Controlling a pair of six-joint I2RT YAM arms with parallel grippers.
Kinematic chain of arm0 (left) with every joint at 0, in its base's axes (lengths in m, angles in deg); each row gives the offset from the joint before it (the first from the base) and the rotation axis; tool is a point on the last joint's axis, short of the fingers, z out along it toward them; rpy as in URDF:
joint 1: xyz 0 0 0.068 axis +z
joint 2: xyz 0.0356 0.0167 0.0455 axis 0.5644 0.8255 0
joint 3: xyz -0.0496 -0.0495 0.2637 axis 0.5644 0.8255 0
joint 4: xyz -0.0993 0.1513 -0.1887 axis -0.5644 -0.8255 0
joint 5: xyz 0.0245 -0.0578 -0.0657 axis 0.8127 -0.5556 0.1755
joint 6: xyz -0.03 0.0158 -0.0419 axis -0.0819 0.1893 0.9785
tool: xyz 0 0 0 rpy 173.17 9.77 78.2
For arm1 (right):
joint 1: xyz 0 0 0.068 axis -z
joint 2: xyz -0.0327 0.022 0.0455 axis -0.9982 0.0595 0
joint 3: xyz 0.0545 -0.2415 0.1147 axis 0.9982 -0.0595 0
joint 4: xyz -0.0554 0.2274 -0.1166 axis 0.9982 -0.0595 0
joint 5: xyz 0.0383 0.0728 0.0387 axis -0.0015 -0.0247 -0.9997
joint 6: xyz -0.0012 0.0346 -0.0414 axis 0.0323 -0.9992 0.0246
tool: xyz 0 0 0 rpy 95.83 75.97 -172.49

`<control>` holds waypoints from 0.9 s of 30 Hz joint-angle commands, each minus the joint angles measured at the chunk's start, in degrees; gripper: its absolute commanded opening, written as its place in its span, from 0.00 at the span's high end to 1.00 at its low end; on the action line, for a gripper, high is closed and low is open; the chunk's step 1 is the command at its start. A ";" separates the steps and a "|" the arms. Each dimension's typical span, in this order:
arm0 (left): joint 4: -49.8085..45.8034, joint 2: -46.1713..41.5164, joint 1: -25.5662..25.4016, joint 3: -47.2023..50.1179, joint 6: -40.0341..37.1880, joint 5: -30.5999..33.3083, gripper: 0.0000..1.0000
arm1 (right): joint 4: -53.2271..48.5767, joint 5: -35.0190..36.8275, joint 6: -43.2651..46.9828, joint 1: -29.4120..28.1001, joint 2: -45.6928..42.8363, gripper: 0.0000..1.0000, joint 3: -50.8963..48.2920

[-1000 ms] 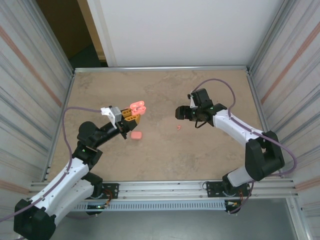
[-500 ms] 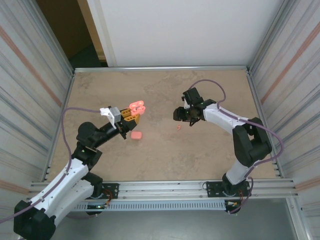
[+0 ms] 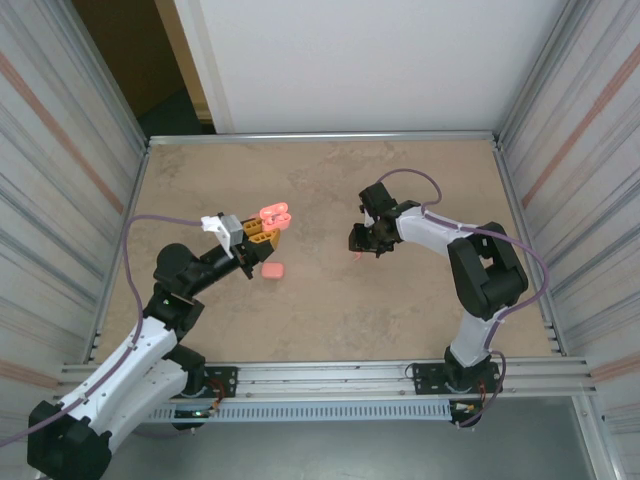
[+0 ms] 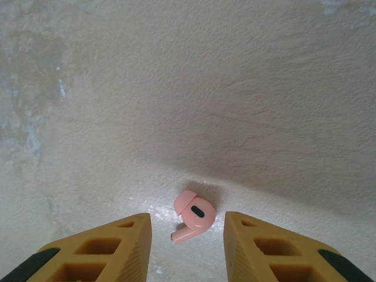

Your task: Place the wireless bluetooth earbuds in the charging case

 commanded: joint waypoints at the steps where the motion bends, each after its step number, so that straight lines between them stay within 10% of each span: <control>1: 0.30 -1.02 -0.24 -1.03 -1.02 0.59 1.00 | -1.30 -0.74 -0.87 -0.30 1.17 0.65 1.39; 27: -0.05 -0.16 -0.25 -1.47 -1.22 0.33 1.00 | -0.55 -1.33 -0.68 -0.76 5.11 0.72 2.52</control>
